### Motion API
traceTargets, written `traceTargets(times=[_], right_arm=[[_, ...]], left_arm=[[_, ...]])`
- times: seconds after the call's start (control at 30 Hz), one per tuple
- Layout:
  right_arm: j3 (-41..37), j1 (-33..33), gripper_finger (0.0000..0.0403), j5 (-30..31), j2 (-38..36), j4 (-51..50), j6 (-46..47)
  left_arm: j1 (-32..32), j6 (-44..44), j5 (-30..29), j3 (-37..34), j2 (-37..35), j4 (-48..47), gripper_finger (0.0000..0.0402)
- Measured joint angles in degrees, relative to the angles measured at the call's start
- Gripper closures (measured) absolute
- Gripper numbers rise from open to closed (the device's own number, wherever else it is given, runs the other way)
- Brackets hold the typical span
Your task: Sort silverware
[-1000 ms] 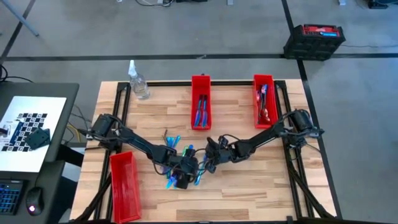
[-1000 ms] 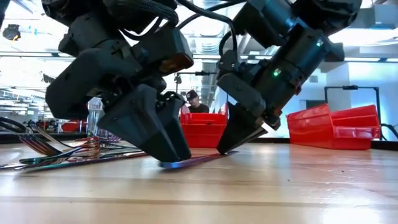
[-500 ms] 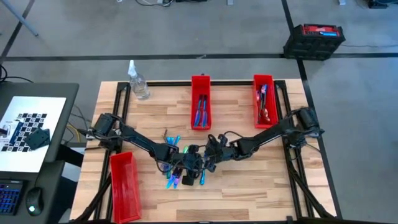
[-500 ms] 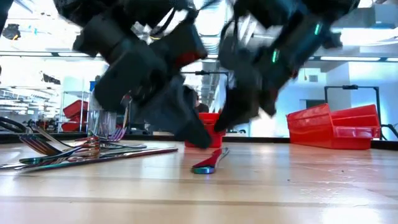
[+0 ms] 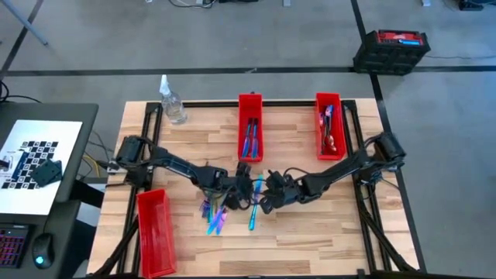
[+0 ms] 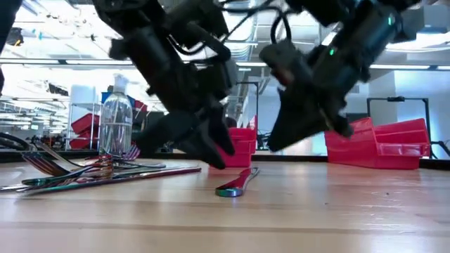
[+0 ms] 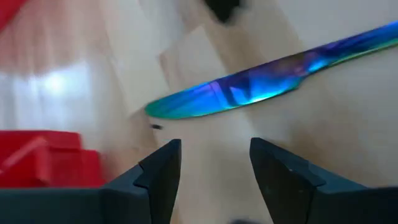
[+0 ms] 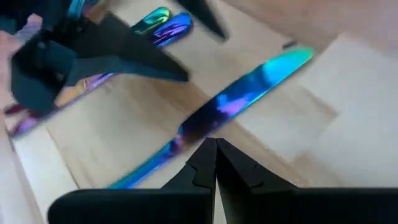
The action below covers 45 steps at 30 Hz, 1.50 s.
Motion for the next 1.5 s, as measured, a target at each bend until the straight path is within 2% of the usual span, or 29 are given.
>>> traceTargets(times=[0.17,0.33,0.6,0.77,1.07,1.23,1.5], right_arm=[[-4.0,-0.19,0.0403,0.09,1.3,10.08,4.8],[-4.26,-1.87,0.0403,1.44,1.28,10.73,7.24],[-4.26,-3.98,0.0403,1.85,1.24,6.95,8.43],[-4.26,-4.12,0.0403,0.89,1.26,6.18,5.85],[-4.13,-2.95,0.0403,0.15,5.23,8.75,5.32],[-4.08,-2.95,0.0403,-0.07,6.13,10.59,4.51],[-4.09,-2.86,0.0403,-1.56,4.34,9.64,1.15]], left_arm=[[1.88,9.58,1.91,0.09,0.67,1.74,0.0222],[3.34,11.18,7.11,0.13,0.67,3.22,0.0222],[2.45,10.09,9.72,0.24,3.19,5.77,0.0222],[0.85,9.97,8.55,0.28,4.92,7.79,0.0222],[-1.0,0.39,9.21,0.19,6.3,13.88,0.0222],[-2.81,-0.94,10.7,0.75,6.65,14.53,0.0222],[-3.39,-0.47,7.07,0.89,6.16,14.11,0.0222]])
